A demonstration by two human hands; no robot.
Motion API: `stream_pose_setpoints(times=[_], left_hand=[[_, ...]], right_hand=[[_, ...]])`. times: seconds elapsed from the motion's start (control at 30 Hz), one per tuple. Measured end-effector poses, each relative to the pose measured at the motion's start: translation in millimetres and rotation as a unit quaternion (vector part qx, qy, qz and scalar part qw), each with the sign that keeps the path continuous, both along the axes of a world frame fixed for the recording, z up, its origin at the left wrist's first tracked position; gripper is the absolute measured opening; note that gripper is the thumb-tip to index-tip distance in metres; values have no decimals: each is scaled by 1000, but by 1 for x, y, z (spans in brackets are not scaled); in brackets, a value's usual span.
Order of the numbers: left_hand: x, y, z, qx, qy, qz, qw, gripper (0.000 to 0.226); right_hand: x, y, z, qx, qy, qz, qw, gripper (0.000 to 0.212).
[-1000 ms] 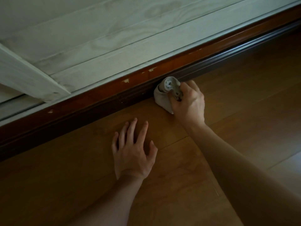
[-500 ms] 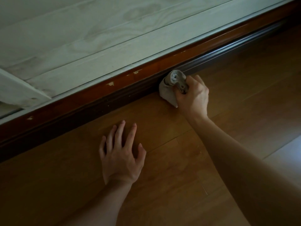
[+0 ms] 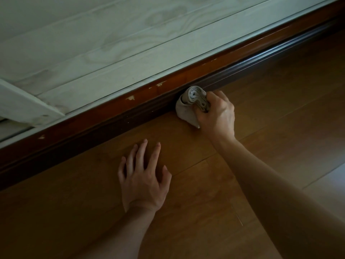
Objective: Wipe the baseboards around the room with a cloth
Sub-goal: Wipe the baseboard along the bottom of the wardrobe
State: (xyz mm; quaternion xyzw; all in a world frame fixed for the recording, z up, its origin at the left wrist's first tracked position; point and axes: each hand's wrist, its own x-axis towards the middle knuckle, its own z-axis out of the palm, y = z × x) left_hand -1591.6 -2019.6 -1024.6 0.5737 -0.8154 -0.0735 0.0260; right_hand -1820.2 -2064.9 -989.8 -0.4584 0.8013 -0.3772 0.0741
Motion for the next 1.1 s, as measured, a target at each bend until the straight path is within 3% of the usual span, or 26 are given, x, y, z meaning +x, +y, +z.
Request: stream_pose_setpoints(times=[0.2, 0.3, 0.6, 0.77, 0.9, 1.1], left_hand=[[1, 0, 0, -6, 0, 1, 1000, 62], [0, 0, -2, -9, 5, -1, 1000, 61], [2, -1, -4, -4, -3, -2, 1000, 62], [1, 0, -3, -3, -4, 0, 1000, 61], [-1, 0, -2, -6, -6, 4, 1000, 62], [0, 1, -2, -4, -6, 6, 1000, 62]], right_hand=[[28, -1, 1, -3, 2, 78, 997, 27], [20, -2, 0, 2, 10, 72, 997, 19], [-77, 4, 5, 29, 27, -109, 993, 20], [-66, 3, 5, 36, 35, -24, 998, 14], [-62, 2, 6, 19, 23, -63, 998, 17], [-51, 2, 3, 15, 13, -38, 999, 16]])
